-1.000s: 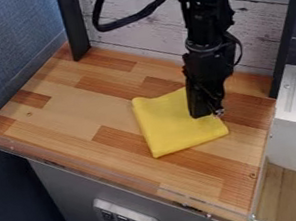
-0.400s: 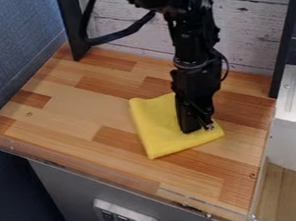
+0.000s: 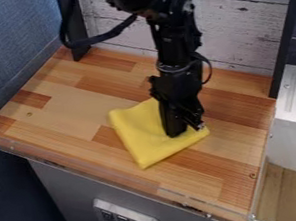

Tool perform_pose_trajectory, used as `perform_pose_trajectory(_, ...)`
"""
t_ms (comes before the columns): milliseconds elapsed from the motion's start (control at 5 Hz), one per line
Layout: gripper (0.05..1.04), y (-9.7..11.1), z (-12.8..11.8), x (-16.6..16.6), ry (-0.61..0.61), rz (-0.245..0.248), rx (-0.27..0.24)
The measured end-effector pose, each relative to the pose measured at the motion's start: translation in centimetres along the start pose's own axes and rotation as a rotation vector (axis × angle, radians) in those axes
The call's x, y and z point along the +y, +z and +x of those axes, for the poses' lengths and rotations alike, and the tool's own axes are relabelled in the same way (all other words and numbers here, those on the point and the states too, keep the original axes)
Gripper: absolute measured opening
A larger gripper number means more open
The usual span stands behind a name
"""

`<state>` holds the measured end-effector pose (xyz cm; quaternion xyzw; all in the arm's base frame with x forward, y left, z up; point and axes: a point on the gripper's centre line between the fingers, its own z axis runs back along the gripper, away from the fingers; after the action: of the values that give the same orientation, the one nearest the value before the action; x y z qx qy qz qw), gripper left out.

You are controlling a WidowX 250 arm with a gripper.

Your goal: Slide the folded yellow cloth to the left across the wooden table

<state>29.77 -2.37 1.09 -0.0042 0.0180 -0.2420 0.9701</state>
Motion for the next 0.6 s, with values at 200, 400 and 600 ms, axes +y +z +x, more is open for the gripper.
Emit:
perform_pose_trajectory(200,0.063,-0.1,-1.4,1.3,0.124,0.010,0.011)
perform_pose_trajectory(400,0.063,0.0,-2.6,2.3,0.229,0.027,-0.003)
perform_pose_trajectory(600,0.063,-0.1,-3.5,3.1,0.311,0.038,-0.026)
